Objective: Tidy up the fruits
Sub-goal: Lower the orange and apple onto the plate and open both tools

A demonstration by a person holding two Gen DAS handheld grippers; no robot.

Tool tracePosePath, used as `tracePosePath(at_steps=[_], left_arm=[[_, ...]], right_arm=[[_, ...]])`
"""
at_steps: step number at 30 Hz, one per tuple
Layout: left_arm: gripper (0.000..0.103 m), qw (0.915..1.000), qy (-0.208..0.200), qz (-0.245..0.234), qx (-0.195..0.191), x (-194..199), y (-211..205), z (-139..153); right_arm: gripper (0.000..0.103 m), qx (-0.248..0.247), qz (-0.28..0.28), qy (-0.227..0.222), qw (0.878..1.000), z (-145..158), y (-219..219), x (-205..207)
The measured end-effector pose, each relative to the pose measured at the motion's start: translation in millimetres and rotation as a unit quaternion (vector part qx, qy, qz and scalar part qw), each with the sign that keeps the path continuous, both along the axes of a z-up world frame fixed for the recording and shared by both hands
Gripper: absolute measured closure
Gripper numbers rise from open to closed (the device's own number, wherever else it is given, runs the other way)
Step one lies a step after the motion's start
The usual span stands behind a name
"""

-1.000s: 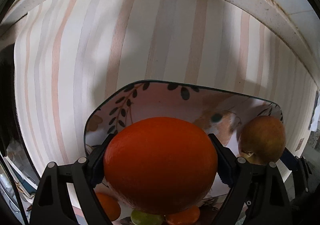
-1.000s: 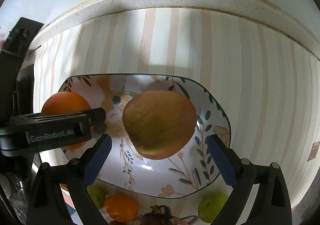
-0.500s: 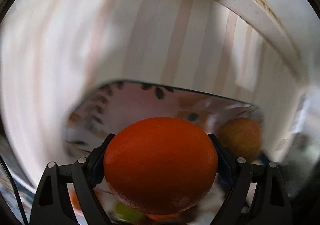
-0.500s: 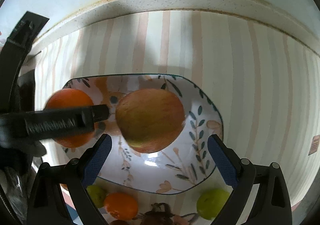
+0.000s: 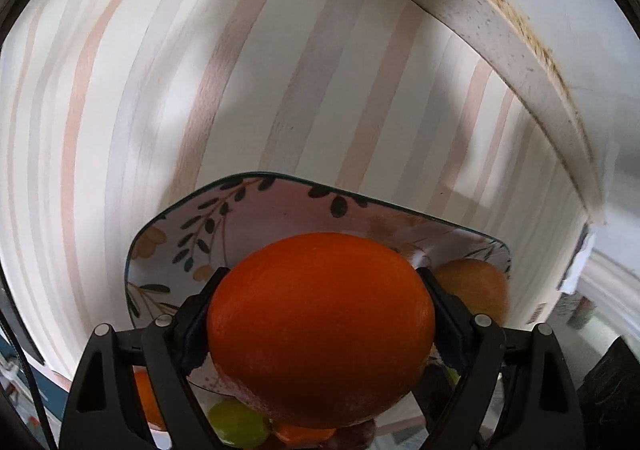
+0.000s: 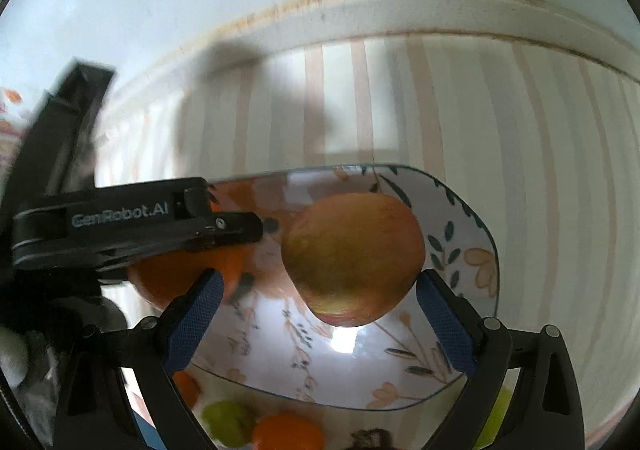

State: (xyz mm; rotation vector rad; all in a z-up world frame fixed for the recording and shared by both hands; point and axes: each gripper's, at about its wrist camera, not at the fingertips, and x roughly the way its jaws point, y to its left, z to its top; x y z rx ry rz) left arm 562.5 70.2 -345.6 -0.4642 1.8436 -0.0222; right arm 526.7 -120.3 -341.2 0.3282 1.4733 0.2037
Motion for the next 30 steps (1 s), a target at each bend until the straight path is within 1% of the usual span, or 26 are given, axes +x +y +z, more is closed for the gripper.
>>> tracePosePath(at_steps=[1,2,6,7,9,12,13,15,20,23,24,25,26,27,28,30], left_arm=[[0.014,1.0,0.001,0.002,-0.001,0.5,2.1,0.0],[0.014,1.0,0.001,0.004,-0.001,0.9,4.1,0.0],[0.014,0.9999,0.002,0.012,-0.003,-9.2,2.2,-5.9],[0.014,0.9999,0.003,0.014,-0.009,-10.1,3.1,-6.5],[0.014,0.9993,0.005,0.025,-0.027,-11.5,4.3,-11.0],[0.014,0.9994,0.005,0.023,-0.025,-13.7,-1.6,-10.1],[0.014,0.9995,0.004,0.023,-0.022,-14.0,-1.9,-9.8],[0.014,0.9997,0.005,0.017,-0.015,-14.5,-3.9,-9.6],[0.014,0.9998,0.003,0.018,-0.012,-18.5,-11.4,-5.5],[0.014,0.9997,-0.011,0.019,-0.015,-19.0,-16.3,4.3],[0.014,0.9996,-0.017,0.015,-0.017,-18.1,-18.7,8.9],[0.014,0.9996,-0.023,0.007,-0.017,-17.2,-22.1,14.0],[0.014,0.9995,-0.03,-0.001,-0.011,-16.4,-24.2,17.8],[0.014,0.9992,-0.039,-0.008,-0.004,-16.3,-26.8,21.7],[0.014,0.9984,-0.05,-0.022,0.017,-17.0,-30.1,26.9],[0.014,0.9962,-0.067,-0.038,0.041,-17.3,-31.1,34.4]], right_arm=[[0.004,0.02,-0.007,-0.008,1.0,3.6,-2.7,-2.4],[0.004,0.028,-0.012,-0.013,0.999,6.1,-4.2,-4.5],[0.003,0.014,-0.003,-0.02,1.0,8.1,-3.0,-4.1],[0.003,0.014,-0.004,-0.019,1.0,7.2,-4.5,-3.2],[0.003,0.03,-0.018,-0.013,0.999,7.0,-9.4,-2.5],[0.003,0.057,-0.024,-0.023,0.998,10.0,-15.5,-4.6],[0.003,0.055,-0.023,-0.026,0.998,11.9,-13.8,-6.2],[0.003,0.035,-0.011,-0.036,0.999,14.8,-9.4,-8.5],[0.002,0.01,0.009,-0.051,0.999,20.8,-1.5,-11.8],[0.002,-0.034,0.024,-0.062,0.997,27.2,1.8,-15.6],[0.002,-0.053,0.025,-0.066,0.996,28.5,0.8,-16.4],[0.002,-0.059,0.023,-0.064,0.996,28.1,-2.3,-16.0],[0.002,-0.06,0.015,-0.057,0.996,26.9,-7.2,-16.1],[0.002,-0.046,0.009,-0.05,0.998,25.4,-11.7,-15.9],[0.002,-0.036,0.001,-0.04,0.999,24.7,-16.2,-16.4],[0.002,-0.04,-0.002,-0.043,0.998,28.7,-18.9,-18.2]])
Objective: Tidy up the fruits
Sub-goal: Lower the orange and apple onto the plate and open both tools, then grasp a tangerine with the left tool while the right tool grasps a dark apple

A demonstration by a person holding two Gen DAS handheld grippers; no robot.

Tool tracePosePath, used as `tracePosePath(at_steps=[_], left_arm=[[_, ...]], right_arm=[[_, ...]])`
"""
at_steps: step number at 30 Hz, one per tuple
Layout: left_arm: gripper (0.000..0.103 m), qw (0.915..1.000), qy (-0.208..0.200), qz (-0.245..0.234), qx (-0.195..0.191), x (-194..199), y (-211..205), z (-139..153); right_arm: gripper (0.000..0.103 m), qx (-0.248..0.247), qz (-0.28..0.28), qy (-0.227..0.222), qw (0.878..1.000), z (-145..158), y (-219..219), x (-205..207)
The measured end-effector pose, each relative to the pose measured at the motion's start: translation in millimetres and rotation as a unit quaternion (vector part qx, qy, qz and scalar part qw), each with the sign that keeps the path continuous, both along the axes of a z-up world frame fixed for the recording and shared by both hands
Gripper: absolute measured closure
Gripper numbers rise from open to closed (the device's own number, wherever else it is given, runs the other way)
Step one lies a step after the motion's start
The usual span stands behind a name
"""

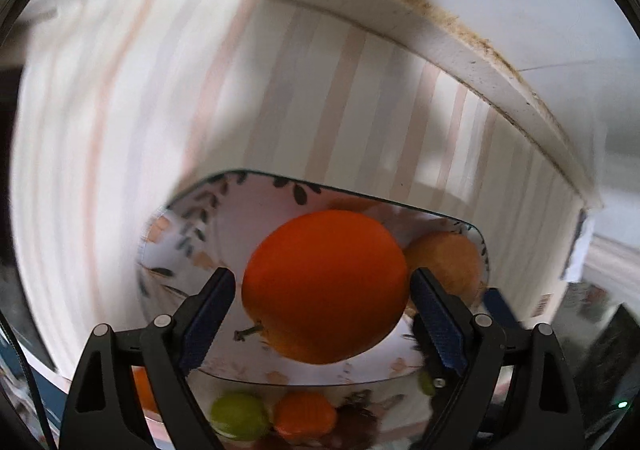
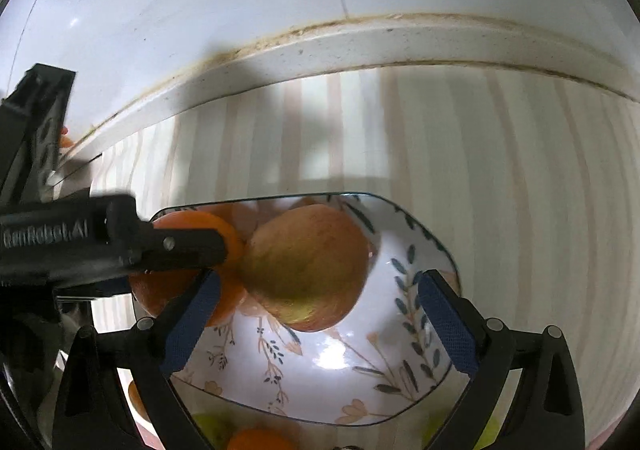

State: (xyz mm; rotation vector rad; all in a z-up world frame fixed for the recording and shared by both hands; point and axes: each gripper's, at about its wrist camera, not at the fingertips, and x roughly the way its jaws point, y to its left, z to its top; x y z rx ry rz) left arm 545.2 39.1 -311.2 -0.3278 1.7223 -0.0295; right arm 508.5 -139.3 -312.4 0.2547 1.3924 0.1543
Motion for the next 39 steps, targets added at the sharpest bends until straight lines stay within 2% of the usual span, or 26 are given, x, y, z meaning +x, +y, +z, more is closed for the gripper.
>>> tracePosePath(at_steps=[4,8,13,18,23,32,36,39], left_arm=[[0.014,0.9972,-0.047,-0.022,0.053,-9.4,-1.6,23.9],[0.014,0.9893,-0.097,-0.047,0.098,-29.6,-6.5,51.7],[0.013,0.9793,-0.144,-0.062,0.128,-61.9,4.2,81.0],[0.013,0.9707,-0.182,-0.062,0.144,-95.1,13.6,106.6],[0.013,0.9663,-0.211,-0.061,0.135,-131.1,20.1,130.5],[0.013,0.9514,-0.28,-0.046,0.121,-192.2,26.3,180.4],[0.013,0.9551,-0.269,-0.049,0.115,-211.3,30.0,170.2],[0.013,0.9602,-0.235,-0.066,0.135,-222.0,30.0,138.8]], right_arm=[[0.002,-0.033,0.01,-0.006,0.999,17.0,-1.0,-7.0],[0.002,-0.071,0.022,0.019,0.997,21.6,1.8,-10.8],[0.002,-0.087,0.035,0.023,0.995,38.7,-0.6,-36.1],[0.002,-0.097,0.044,0.001,0.994,65.9,2.5,-64.9],[0.002,-0.093,0.039,-0.026,0.995,98.4,6.0,-93.7],[0.002,-0.069,0.016,-0.075,0.995,154.7,8.5,-142.3],[0.002,-0.045,0.008,-0.064,0.997,155.2,6.4,-165.1],[0.002,-0.034,-0.001,-0.027,0.999,126.9,0.5,-180.7]])
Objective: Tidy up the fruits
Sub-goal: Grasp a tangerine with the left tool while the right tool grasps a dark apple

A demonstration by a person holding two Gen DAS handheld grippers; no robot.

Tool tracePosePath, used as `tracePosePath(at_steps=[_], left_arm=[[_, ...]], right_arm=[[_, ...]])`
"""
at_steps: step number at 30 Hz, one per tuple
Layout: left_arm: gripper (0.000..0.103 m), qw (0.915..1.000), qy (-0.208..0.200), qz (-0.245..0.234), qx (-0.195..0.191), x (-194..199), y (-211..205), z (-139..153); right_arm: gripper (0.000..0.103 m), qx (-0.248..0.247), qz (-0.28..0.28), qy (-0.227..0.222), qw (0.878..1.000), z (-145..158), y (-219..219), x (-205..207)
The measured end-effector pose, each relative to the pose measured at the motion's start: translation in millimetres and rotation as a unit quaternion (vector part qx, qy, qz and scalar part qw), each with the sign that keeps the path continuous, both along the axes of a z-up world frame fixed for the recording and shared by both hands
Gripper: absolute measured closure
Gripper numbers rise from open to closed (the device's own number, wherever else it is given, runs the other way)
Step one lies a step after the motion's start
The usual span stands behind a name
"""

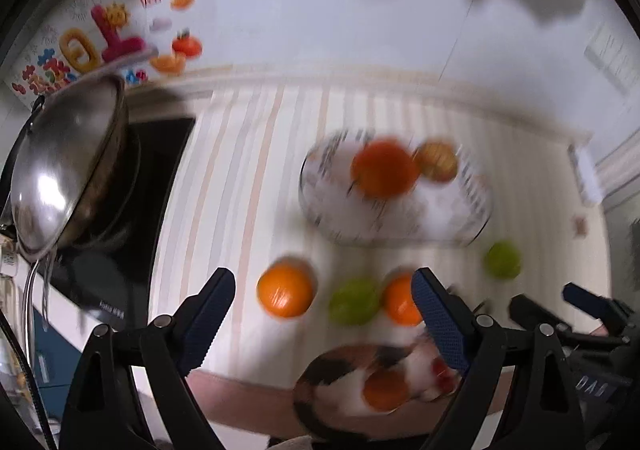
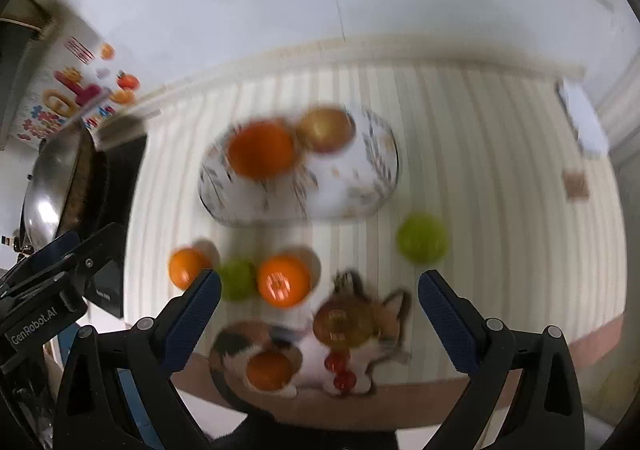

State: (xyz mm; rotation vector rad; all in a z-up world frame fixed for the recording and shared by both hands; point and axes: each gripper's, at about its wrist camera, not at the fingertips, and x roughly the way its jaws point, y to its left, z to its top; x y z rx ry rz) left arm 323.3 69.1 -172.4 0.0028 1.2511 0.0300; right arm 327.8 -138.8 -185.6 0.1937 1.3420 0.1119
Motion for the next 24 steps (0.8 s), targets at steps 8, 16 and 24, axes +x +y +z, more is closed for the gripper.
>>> tracePosePath(at_steps=[8,16,24], left_arm=[[0.013,0.9942,0.1,0.016,0.038,-9.4,26.5,-79.8],[0.013,0.9864,0.159,0.042,0.012,19.5,54.9,-126.4],[0.02,0.9804,0.193,0.035,-0.018,48.7,55.1,-167.4]], right_arm=[[0.01,0.013,-0.011,0.123,0.992,-112.0,-8.2,-14.0],[0.03,-0.004,0.012,0.148,0.989,-148.0,9.4,-19.2],[0.032,-0.018,0.022,0.15,0.988,-153.6,11.5,-17.0]])
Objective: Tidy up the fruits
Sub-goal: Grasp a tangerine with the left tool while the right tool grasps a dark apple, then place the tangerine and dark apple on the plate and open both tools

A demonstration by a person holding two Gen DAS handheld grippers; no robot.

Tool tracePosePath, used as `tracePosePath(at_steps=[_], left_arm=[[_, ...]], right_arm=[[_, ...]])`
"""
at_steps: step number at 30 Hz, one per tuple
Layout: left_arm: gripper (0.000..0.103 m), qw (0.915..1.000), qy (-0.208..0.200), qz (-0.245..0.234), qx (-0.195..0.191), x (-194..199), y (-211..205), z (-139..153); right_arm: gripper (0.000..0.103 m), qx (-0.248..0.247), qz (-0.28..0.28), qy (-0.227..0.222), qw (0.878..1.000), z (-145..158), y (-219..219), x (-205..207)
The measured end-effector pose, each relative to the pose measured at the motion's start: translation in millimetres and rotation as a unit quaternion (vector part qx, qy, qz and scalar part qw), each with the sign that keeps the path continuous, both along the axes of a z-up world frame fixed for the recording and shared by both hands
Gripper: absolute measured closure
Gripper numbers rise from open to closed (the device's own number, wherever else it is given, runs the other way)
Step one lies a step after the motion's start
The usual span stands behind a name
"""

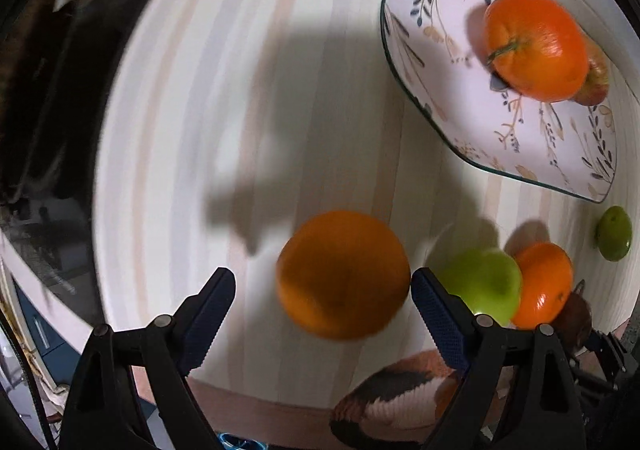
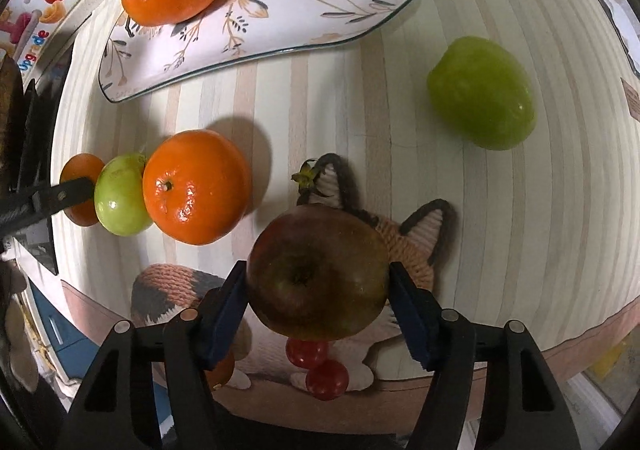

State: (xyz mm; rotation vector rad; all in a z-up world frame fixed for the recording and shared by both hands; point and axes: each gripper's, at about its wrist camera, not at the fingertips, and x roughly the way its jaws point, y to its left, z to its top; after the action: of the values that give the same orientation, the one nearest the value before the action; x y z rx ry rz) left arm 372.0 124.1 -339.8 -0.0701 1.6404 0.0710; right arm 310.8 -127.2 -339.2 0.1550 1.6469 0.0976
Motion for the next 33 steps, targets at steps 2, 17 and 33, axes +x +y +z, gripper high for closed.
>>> tracePosePath(at_steps=[2,17,33], left_arm=[[0.039,0.9997,-0.004,0.011,-0.021,0.0,1.0,-3.7],[0.039,0.9997,0.011,0.006,-0.023,-69.4,-7.1,-9.4],[0.04,0.9983,-0.051,0.021,-0.018,-82.5,-7.5,41.5]], right_arm=[[0.032,-0.001,0.003,0.003,1.0,-2.4,2.7,0.3],[0.033,0.018,0.031,0.017,0.999,-13.7,14.0,-23.7],[0.034,0.022,0.019,-0.023,0.999,8.1,-1.0,-25.7]])
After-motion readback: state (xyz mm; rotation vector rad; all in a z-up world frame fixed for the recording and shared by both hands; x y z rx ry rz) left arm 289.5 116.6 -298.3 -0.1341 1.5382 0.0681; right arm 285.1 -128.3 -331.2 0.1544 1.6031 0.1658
